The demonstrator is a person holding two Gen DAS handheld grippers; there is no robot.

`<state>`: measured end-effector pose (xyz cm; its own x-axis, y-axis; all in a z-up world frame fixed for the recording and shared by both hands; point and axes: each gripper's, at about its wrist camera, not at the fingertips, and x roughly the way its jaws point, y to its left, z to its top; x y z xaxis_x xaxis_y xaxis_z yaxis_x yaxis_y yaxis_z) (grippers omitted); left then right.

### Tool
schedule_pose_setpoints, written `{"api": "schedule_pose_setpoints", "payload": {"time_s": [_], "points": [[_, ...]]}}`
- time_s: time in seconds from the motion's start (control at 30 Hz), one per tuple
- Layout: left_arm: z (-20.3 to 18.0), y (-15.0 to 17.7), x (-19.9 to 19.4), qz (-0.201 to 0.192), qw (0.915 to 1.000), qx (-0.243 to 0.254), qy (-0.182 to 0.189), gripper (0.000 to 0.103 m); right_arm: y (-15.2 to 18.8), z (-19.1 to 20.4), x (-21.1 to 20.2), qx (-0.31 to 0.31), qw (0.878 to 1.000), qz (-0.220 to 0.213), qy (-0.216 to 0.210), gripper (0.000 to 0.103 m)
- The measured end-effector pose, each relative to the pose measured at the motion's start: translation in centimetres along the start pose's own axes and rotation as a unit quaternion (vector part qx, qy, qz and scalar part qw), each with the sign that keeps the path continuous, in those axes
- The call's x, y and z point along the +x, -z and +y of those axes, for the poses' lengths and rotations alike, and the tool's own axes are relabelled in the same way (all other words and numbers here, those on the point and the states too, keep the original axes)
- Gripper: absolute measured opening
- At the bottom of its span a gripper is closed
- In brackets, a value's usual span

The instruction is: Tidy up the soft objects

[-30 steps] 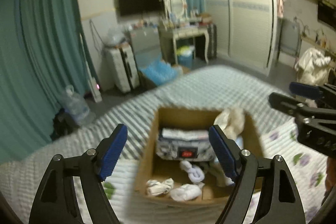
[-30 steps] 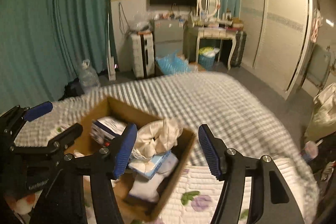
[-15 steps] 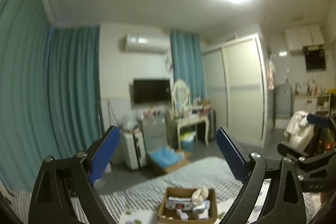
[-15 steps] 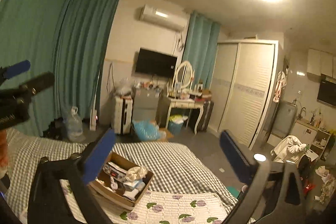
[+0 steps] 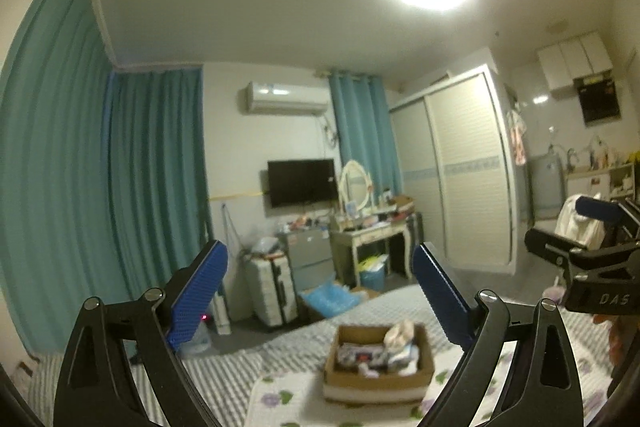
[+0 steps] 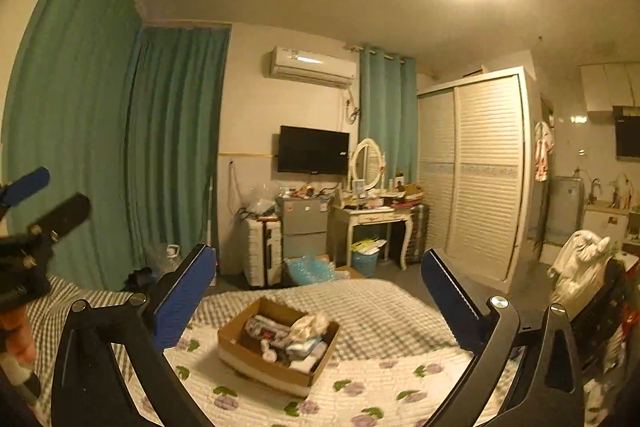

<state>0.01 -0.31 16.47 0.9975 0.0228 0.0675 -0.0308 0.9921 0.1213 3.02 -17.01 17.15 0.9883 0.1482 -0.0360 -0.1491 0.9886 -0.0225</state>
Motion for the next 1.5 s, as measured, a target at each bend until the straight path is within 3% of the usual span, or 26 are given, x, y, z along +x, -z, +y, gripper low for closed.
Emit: {"api": "schedule_pose_setpoints", "payload": {"time_s": [0.17,0.27,0.4,1.5], "points": [[-0.1,6.5,2.8,0.056,0.9982,-0.022,0.002,0.095,6.9,0.7,2.8,0.011,1.000,0.022,-0.006,0.103],[-0.6,9.6,4.6,0.096,0.9947,-0.033,0.015,0.095,11.0,-0.1,5.3,0.019,0.998,0.059,0.002,0.103],[-1.8,11.7,5.3,0.114,0.9931,-0.026,0.008,0.095,14.0,-0.2,7.2,0.021,0.996,0.082,0.007,0.103],[-0.6,14.0,5.6,0.134,0.9895,-0.051,0.021,0.095,15.2,0.2,8.7,0.013,0.995,0.102,-0.001,0.103]]}}
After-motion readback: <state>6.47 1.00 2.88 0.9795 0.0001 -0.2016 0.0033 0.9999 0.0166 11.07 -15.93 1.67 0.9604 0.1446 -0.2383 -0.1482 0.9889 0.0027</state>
